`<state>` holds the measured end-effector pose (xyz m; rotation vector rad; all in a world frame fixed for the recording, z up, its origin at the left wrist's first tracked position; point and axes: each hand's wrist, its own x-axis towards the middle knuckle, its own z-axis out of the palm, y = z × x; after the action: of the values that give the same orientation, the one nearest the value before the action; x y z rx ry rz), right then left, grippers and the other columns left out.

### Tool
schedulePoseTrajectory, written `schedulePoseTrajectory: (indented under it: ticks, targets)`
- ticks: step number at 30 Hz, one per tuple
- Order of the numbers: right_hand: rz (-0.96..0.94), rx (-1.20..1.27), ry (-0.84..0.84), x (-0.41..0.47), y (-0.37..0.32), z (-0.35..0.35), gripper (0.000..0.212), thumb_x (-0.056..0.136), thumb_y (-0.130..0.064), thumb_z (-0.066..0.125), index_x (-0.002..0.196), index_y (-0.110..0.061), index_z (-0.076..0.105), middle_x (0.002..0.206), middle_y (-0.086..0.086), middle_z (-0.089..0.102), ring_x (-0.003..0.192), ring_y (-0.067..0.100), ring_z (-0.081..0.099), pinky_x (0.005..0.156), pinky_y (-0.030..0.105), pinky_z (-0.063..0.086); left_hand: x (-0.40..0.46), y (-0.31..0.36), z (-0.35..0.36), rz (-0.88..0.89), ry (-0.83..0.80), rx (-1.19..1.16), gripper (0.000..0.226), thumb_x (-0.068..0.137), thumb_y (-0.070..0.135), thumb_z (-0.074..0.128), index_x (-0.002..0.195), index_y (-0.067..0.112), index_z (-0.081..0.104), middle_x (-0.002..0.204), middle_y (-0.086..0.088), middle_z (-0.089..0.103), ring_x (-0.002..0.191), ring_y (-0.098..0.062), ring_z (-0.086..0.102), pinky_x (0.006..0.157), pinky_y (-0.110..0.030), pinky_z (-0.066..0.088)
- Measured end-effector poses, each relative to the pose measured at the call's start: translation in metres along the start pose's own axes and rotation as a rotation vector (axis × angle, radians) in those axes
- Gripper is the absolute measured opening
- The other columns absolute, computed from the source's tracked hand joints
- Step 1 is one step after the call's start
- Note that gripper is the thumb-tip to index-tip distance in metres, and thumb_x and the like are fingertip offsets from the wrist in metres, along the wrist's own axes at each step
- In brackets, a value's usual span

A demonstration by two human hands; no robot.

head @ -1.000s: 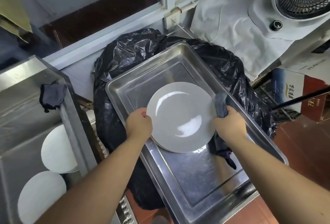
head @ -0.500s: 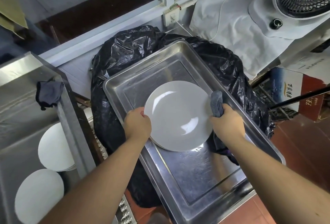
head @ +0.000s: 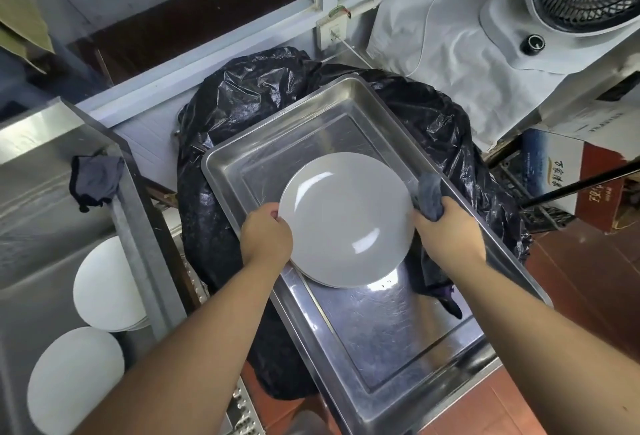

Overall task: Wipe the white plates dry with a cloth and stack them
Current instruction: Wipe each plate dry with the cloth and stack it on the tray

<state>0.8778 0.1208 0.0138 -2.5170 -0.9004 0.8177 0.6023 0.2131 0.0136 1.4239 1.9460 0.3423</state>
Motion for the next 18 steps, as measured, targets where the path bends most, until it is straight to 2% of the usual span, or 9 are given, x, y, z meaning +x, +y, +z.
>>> schedulePoseTrajectory:
  ticks: [4,7,9,10,12,15,18]
  targets:
    - [0.055,0.061,0.106,-0.005,0.006,-0.009,0.026,0.090,-0.056,0.057,0.094,-0.030,0.056,0.077,-0.011,0.060,0.066,0.008,0.054,0.062,0.033,0.041,0.003,0.000,-0.003,-0.027,-0.037,-0.017,0.029,0.101,0.006,0.053,0.119,0.018,0.073,0.109,-0.001,0.069,0.092,-0.025,0.064,0.070,-0.029,0.046]
    - [0.062,0.099,0.131,-0.010,0.008,-0.015,0.026,0.091,-0.054,0.056,0.097,-0.029,0.057,0.079,-0.011,0.059,0.069,0.008,0.053,0.068,0.036,0.043,-0.001,0.000,-0.007,-0.030,-0.064,-0.016,0.024,0.100,0.007,0.054,0.094,0.025,0.067,0.091,0.009,0.062,0.086,-0.022,0.060,0.059,-0.023,0.039]
    - [0.062,0.112,0.146,-0.016,0.007,-0.021,0.026,0.091,-0.054,0.056,0.095,-0.028,0.056,0.079,-0.009,0.059,0.068,0.009,0.053,0.063,0.035,0.041,-0.005,0.000,-0.012,-0.023,-0.071,-0.022,0.031,0.098,0.008,0.054,0.078,0.031,0.053,0.082,0.018,0.054,0.083,-0.020,0.057,0.058,-0.019,0.035]
    - [0.063,0.115,0.151,-0.020,0.007,-0.023,0.026,0.091,-0.054,0.055,0.094,-0.028,0.056,0.079,-0.008,0.060,0.068,0.009,0.053,0.059,0.033,0.039,-0.007,-0.002,-0.015,-0.018,-0.081,-0.022,0.028,0.097,0.008,0.055,0.081,0.031,0.054,0.083,0.019,0.053,0.083,-0.019,0.056,0.058,-0.019,0.034]
    - [0.063,0.118,0.153,-0.029,0.004,-0.028,0.025,0.091,-0.053,0.054,0.094,-0.028,0.056,0.080,-0.007,0.061,0.067,0.011,0.055,0.056,0.030,0.037,-0.013,-0.003,-0.023,0.010,-0.104,-0.024,0.020,0.097,0.011,0.056,0.107,0.025,0.067,0.097,0.014,0.059,0.088,-0.020,0.057,0.062,-0.021,0.036]
    - [0.053,0.123,0.159,-0.045,-0.003,-0.032,0.024,0.090,-0.052,0.054,0.094,-0.028,0.056,0.079,-0.006,0.062,0.068,0.013,0.057,0.056,0.029,0.038,-0.023,-0.007,-0.037,0.060,-0.134,-0.008,0.041,0.098,0.018,0.059,0.139,0.022,0.064,0.130,0.006,0.065,0.100,-0.018,0.059,0.073,-0.026,0.044]
    - [0.028,0.131,0.169,-0.064,-0.014,-0.034,0.025,0.090,-0.053,0.053,0.088,-0.028,0.054,0.079,-0.006,0.063,0.069,0.016,0.058,0.062,0.035,0.043,-0.037,-0.009,-0.053,0.116,-0.153,0.004,0.048,0.100,0.024,0.060,0.147,0.025,0.059,0.143,0.004,0.062,0.106,-0.018,0.059,0.083,-0.035,0.052]
